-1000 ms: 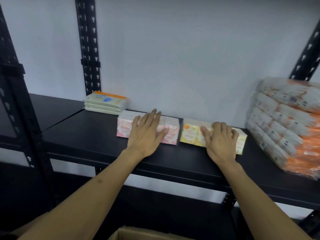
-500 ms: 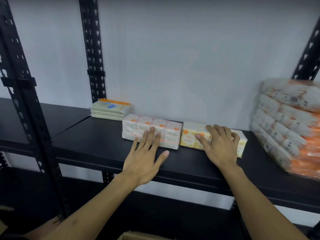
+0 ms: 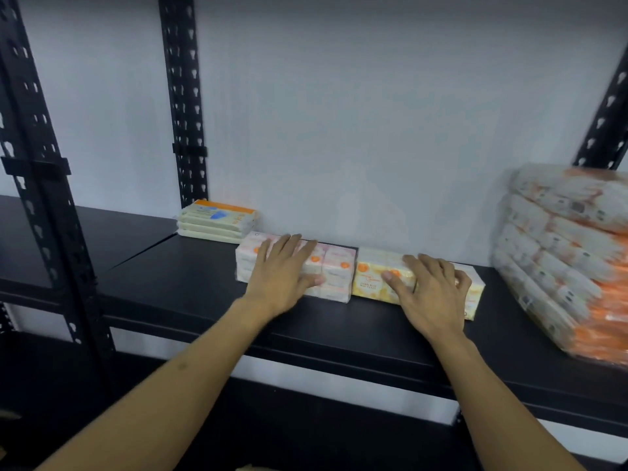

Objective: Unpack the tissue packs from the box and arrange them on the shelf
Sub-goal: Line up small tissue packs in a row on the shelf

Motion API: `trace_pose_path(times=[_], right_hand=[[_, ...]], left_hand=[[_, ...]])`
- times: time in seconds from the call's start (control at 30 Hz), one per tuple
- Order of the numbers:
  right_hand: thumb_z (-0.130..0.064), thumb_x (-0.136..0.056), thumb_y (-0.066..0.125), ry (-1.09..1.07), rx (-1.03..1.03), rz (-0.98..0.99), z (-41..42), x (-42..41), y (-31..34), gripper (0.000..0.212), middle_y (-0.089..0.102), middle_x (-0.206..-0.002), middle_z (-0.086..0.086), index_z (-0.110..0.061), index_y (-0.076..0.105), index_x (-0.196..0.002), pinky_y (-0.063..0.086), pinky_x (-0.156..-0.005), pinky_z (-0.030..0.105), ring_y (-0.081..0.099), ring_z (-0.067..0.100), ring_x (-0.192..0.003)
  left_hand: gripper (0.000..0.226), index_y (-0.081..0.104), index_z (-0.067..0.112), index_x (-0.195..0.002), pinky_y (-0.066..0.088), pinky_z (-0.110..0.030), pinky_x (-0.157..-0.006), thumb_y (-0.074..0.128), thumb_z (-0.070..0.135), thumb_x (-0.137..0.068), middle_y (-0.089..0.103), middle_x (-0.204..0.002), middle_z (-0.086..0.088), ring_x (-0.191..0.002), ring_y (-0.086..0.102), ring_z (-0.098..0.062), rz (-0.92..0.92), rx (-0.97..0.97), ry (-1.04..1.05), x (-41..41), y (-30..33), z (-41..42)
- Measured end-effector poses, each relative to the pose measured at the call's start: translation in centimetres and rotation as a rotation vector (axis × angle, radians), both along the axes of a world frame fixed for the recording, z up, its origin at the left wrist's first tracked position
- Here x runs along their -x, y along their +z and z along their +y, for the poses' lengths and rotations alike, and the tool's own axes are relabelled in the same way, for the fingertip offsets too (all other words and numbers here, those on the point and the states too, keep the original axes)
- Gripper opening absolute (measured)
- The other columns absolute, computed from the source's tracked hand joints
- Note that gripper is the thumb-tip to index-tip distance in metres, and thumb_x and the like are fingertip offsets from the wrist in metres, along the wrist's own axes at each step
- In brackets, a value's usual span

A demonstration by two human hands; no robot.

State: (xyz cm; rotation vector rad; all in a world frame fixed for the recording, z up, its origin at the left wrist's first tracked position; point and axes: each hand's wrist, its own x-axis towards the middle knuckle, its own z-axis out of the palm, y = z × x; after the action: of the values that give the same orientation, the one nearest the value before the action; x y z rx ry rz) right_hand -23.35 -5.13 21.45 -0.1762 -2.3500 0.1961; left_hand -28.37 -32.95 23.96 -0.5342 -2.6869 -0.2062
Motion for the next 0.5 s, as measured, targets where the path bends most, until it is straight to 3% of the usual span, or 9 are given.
trace_pose_path(times=[0.1, 0.2, 0.37, 0.43, 0.5], right_hand=[[-0.077, -0.09, 0.033, -0.001, 0.004, -0.001, 0.0, 0.0, 0.0, 0.07, 0.057, -0.139, -0.003, -0.029, 0.062, -0.131, 0.017, -0.107, 0.04, 0.039, 0.019, -0.133], [-0.077, -0.09, 0.032, 0.001, 0.008, -0.009, 0.0, 0.0, 0.0, 0.07, 0.057, -0.14, -0.003, -0.029, 0.062, -0.132, 0.018, -0.107, 0.041, 0.04, 0.019, -0.133], [-0.077, -0.089, 0.034, 0.014, 0.026, 0.002, -0.1, -0.2, 0.1, 0.071, 0.058, -0.139, -0.003, -0.028, 0.064, -0.13, 0.019, -0.107, 0.041, 0.04, 0.019, -0.133], [-0.077, -0.088, 0.035, 0.022, 0.04, 0.01, -0.1, -0.3, 0.1, 0.071, 0.059, -0.138, -0.002, -0.028, 0.065, -0.13, 0.019, -0.107, 0.041, 0.04, 0.019, -0.133], [-0.077, -0.088, 0.036, 0.033, 0.054, 0.012, 0.0, -0.4, 0.2, 0.071, 0.059, -0.138, -0.002, -0.027, 0.066, -0.129, 0.018, -0.108, 0.042, 0.039, 0.02, -0.133]], left_hand=[[0.074, 0.006, 0.033, -0.162, -0.006, -0.048, -0.124, 0.031, 0.064, -0.1, 0.003, -0.17, -0.005, -0.157, -0.001, -0.024, 0.154, 0.008, 0.02, -1.4, -2.2, -0.1], [0.071, -0.01, 0.033, -0.161, -0.011, -0.049, -0.124, 0.02, 0.062, -0.104, -0.022, -0.167, -0.002, -0.154, -0.021, -0.021, 0.137, -0.015, -0.027, -2.7, -2.5, -0.6], [0.066, -0.024, 0.031, -0.157, -0.014, -0.046, -0.123, 0.004, 0.058, -0.103, -0.037, -0.162, -0.001, -0.149, -0.034, -0.02, 0.121, 0.008, -0.048, -6.7, -3.8, -1.8], [0.066, -0.023, 0.033, -0.157, -0.014, -0.042, -0.122, 0.006, 0.059, -0.103, -0.037, -0.161, 0.0, -0.149, -0.034, -0.019, 0.091, 0.009, -0.056, -7.9, -4.3, -2.0], [0.066, -0.003, 0.034, -0.162, -0.004, -0.041, -0.125, 0.017, 0.058, -0.104, -0.019, -0.168, -0.005, -0.155, -0.016, -0.024, 0.11, -0.003, -0.037, -8.4, -4.0, -2.2]])
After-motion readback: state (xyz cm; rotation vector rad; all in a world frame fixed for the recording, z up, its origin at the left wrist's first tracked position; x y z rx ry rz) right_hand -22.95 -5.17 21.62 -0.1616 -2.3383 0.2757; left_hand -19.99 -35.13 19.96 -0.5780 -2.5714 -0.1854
